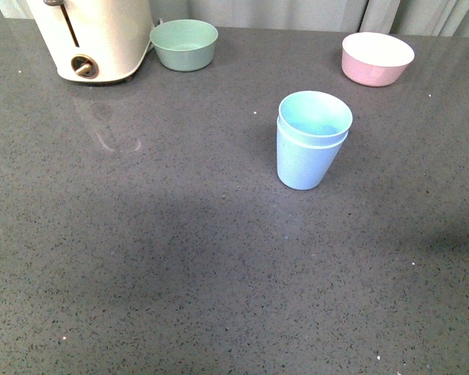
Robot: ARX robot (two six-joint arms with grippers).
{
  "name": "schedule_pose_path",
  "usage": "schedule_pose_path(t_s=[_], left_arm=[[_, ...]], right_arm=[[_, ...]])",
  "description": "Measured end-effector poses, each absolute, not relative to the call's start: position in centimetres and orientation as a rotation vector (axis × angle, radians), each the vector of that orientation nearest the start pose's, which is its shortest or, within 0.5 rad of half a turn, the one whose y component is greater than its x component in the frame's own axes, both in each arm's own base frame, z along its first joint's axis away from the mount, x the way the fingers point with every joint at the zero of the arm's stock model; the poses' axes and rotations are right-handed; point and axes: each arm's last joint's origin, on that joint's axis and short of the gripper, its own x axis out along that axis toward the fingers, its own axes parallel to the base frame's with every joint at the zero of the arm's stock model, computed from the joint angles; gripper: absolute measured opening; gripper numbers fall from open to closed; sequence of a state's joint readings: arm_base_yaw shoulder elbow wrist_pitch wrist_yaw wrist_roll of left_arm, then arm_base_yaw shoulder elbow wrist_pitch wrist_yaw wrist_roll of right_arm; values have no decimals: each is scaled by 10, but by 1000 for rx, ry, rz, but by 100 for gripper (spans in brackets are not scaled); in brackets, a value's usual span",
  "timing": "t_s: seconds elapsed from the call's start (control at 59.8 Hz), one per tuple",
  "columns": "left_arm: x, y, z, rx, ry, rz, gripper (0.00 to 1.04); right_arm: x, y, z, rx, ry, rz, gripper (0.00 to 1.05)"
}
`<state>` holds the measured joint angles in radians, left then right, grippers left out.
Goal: Stack blue cups with both arms
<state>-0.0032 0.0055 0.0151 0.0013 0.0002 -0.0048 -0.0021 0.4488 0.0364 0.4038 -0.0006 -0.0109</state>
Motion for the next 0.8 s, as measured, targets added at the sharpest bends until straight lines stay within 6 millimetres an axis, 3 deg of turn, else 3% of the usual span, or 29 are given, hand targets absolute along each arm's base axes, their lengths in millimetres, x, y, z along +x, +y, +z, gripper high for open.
schedule_pose_path(t_s=[0.802], left_arm=[[97,0,168,-4,-11,-3,96]], right_arm=[[103,0,171,-10,2,1,2]])
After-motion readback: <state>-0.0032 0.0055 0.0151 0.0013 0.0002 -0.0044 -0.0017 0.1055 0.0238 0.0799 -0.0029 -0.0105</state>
